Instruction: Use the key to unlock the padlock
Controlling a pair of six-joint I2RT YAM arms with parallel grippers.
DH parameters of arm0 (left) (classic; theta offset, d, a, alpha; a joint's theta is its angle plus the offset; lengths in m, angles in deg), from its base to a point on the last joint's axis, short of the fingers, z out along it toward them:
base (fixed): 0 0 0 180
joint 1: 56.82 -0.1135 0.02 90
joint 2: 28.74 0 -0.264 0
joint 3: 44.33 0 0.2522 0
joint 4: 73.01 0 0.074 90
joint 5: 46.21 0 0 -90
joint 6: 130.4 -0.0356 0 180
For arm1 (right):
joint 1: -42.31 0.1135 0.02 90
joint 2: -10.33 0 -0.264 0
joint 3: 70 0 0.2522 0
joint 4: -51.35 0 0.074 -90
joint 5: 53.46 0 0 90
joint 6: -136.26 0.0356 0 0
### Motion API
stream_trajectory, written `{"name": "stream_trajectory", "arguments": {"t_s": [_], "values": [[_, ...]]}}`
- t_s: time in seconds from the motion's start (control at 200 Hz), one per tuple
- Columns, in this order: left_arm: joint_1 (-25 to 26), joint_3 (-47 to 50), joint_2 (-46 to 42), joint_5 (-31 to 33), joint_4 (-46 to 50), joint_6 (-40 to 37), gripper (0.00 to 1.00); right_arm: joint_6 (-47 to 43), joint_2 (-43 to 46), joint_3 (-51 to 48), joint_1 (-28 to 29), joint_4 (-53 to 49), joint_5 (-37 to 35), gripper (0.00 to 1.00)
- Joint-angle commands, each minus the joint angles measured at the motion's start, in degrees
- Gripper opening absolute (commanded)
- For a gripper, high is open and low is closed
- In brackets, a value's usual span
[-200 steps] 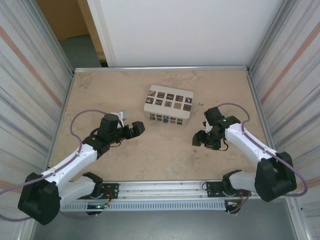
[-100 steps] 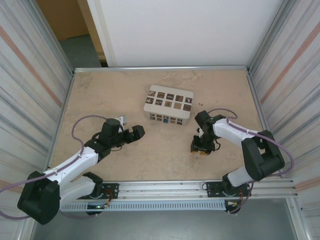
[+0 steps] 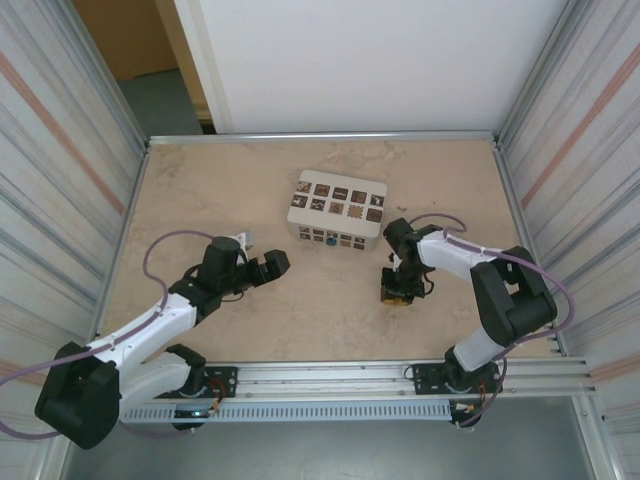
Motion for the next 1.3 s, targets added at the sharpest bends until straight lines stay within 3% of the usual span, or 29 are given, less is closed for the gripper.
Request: {"name": "stream_trajectory", "arguments": {"t_s": [0.0, 0.165, 0.501, 0.912, 1.022, 1.293], "values": [[0.3, 0.1, 0.4, 1.2, -0.7, 0.3, 0.99, 1.1, -1.7, 1.4, 0.6, -0.6, -0.8, 0.22], [0.3, 0.1, 0.5, 1.3, -0.4, 0.2, 0.99, 0.8, -3.6, 1.1, 0.9, -0.3, -1.4, 0.19], [0.3, 0.1, -0.4, 2.2, 0.2, 0.4, 0.99, 0.7, -1.5, -0.2, 0.9, 1.9, -1.1, 0.00], [0.3, -2.2, -6.2, 0.7, 0.5, -0.2, 0.99, 2.9, 11.4, -3.4, 0.7, 13.4, 5.7, 0.00], [0.3, -3.0, -7.7, -1.7, -1.6, -0.3, 0.96, 5.6, 15.7, -4.9, 0.8, 19.2, 8.5, 0.00], [1.3, -6.9, -5.4, -7.8, -8.9, 1.4, 0.79, 11.7, 25.4, -7.7, 1.8, 33.6, 11.0, 0.00]]}}
